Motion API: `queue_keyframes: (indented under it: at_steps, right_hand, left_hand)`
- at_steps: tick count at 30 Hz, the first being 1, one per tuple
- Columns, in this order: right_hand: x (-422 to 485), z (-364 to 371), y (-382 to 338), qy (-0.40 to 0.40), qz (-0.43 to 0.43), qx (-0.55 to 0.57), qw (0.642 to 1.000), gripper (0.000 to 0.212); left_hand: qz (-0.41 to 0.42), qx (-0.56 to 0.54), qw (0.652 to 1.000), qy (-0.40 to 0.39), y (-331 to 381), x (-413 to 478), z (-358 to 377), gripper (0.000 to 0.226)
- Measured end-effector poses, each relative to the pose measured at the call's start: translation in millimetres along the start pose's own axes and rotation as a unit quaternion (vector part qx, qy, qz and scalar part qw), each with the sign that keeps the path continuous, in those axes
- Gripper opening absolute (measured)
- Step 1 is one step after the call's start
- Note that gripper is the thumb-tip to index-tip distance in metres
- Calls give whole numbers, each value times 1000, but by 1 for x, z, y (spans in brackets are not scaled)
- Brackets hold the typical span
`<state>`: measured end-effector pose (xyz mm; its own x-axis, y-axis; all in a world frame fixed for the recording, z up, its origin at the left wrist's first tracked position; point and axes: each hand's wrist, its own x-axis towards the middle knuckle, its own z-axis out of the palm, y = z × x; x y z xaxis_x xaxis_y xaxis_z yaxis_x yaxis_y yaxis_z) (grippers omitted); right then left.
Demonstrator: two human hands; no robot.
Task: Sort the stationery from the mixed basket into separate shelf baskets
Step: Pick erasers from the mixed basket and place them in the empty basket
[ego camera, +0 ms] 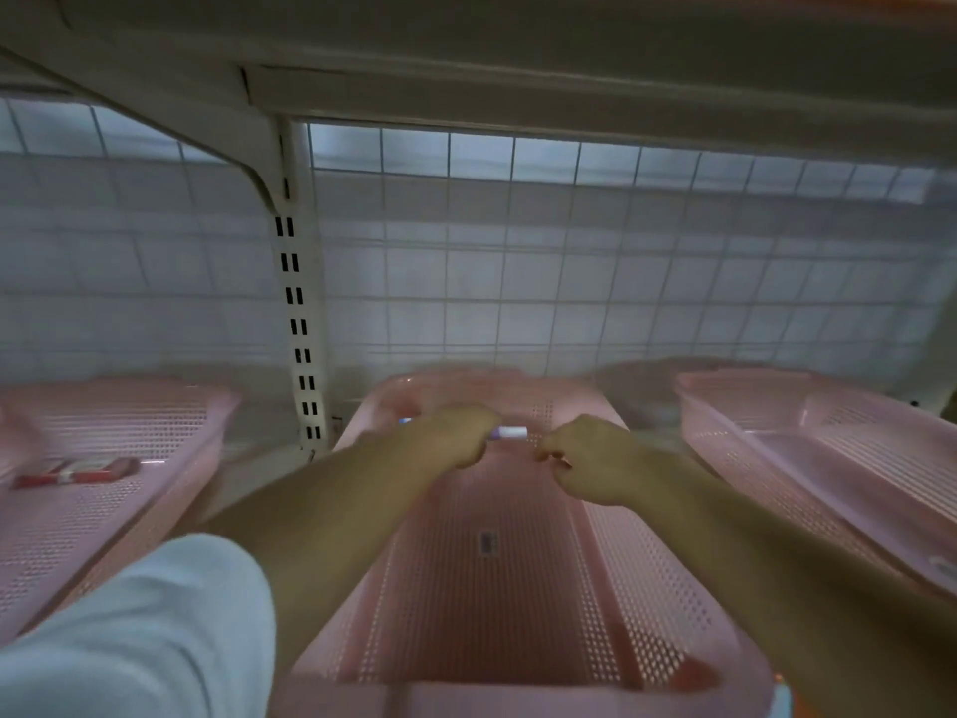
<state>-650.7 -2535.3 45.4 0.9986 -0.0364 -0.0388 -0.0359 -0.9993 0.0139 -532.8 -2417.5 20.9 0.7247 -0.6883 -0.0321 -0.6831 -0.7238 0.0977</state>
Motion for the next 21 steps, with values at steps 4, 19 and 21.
queue_keyframes:
  at_steps: [4,19,21]
  right_hand:
    - [-1,3,1,-5,0,-1,1000,39]
    - [0,7,3,-24,-4,3,1000,33]
    - [1,7,2,-29,1,2,1000,33]
  left_hand:
    - [-20,-28,998,-47,-9,1,17,44]
    - [-82,45,978,-185,-20,-5,6,66]
    - [-94,69,974,-195,-22,-10,13,65]
